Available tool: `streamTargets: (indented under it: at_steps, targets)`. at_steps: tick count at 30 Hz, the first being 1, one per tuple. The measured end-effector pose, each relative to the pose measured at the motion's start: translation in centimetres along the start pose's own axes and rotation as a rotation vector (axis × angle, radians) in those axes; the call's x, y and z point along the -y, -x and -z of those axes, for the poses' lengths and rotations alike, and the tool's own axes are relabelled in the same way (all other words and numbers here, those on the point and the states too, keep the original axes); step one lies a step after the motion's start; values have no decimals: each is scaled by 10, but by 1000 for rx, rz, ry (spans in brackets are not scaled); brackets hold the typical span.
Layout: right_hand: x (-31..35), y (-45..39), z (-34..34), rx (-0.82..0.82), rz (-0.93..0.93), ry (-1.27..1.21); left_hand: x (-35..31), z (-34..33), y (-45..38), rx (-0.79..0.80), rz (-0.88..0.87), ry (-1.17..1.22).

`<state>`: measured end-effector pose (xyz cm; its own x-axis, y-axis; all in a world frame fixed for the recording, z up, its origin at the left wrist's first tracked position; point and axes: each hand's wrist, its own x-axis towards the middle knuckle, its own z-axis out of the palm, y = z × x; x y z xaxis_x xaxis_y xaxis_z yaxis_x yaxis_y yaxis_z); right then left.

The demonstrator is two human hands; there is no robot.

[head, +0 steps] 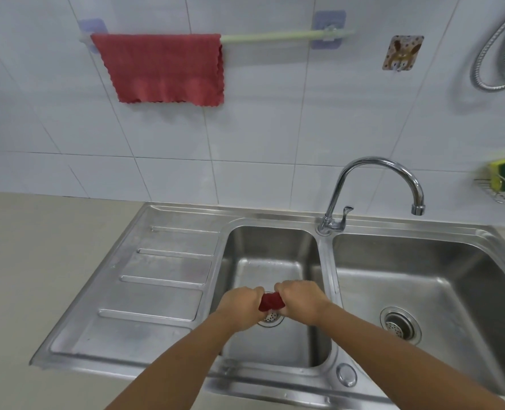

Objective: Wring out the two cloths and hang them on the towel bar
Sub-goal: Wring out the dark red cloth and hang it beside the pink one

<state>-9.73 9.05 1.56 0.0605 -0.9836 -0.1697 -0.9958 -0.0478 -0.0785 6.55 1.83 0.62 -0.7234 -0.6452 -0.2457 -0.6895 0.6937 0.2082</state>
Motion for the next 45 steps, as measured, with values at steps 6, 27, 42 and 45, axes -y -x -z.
streamTargets:
  at_steps: [6, 27, 42, 45]
  targets:
    - [1, 16, -12, -24, -95, -579, 19, 0, 12, -150, 79, 126]
    - [1, 10, 34, -187, -211, -1133, 10, 17, 32, -131, 107, 1046]
    - [-7, 19, 56, -206, -268, -1074, -6, 29, 40, -213, 151, 762]
    - [-6, 18, 59, -222, -316, -1091, -11, 28, 43, -230, 168, 797]
